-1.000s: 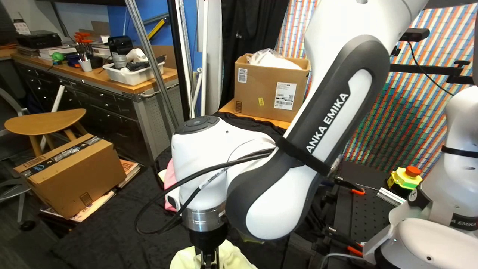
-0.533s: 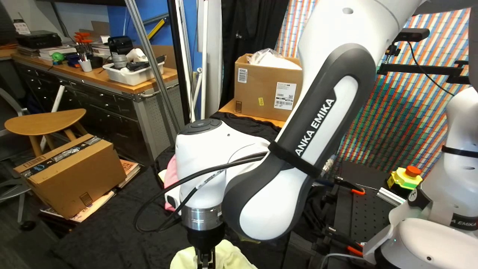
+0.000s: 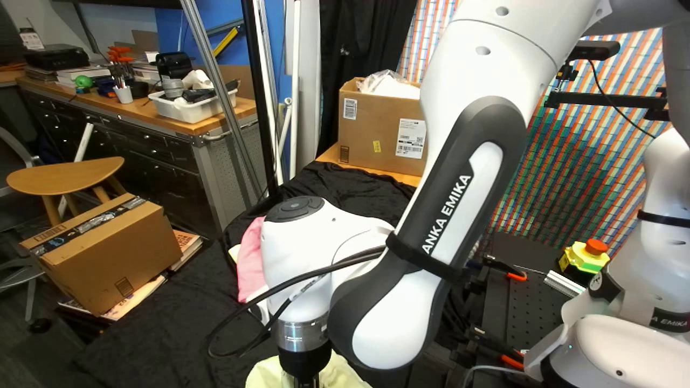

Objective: Pick up the clothes, rope and the plush toy and put them in one place

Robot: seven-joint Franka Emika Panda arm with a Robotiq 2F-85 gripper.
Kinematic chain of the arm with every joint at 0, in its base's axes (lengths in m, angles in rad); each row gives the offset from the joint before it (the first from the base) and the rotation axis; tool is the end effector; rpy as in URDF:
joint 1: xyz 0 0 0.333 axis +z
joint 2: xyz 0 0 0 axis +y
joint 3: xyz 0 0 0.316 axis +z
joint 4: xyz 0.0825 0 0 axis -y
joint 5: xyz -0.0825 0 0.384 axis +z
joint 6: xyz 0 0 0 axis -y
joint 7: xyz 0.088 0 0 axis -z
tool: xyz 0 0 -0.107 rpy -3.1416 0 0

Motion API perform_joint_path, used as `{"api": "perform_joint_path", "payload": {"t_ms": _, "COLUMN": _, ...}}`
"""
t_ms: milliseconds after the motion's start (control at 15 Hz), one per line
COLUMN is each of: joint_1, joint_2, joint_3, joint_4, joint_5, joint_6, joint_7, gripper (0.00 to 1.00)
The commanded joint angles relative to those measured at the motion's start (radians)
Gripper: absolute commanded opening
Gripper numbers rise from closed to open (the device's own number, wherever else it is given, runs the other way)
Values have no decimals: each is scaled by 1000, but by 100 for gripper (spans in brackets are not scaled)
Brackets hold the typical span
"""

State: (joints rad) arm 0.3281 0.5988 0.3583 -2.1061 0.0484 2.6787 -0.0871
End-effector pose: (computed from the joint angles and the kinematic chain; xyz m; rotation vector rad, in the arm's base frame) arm 0.4436 0.3669 0.1459 -2.7644 -0.9646 0.0871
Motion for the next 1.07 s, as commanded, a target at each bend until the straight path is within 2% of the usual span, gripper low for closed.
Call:
{"api": "perform_joint_path", "payload": {"t_ms": 0, "joint_1": 13, "joint_2": 14, "joint_3": -4, "joint_4": -2, "joint_5": -12, "joint_6": 31, "joint_7": 0, "gripper": 90}}
{"api": "perform_joint_path", "payload": {"t_ms": 67, "joint_1": 15, "joint_2": 18, "joint_3": -7, "joint_4": 0, "joint_5": -15, "joint_6": 33, "joint_7": 1, "gripper": 74}}
{"api": "perform_joint_path", "payload": {"t_ms": 667, "joint_1": 9, "joint_2": 11, "joint_3": -1, "joint_4": 10, "joint_5": -7, "joint_6": 23, "joint_7": 4, "gripper": 6}}
{"api": "perform_joint_path", "payload": {"t_ms": 867, "joint_1": 5, "joint_2": -4, "joint_3": 0, "joint_4": 9, "joint_5": -10, "joint_6": 13, "joint_7": -1, "gripper": 1}}
{"api": "perform_joint_path", "payload": {"t_ms": 1000, "joint_1": 0, "joint_2": -28, "joint_3": 3, "joint_4": 8, "joint_5": -9, "joint_6": 0, "joint_7": -3, "gripper": 5}}
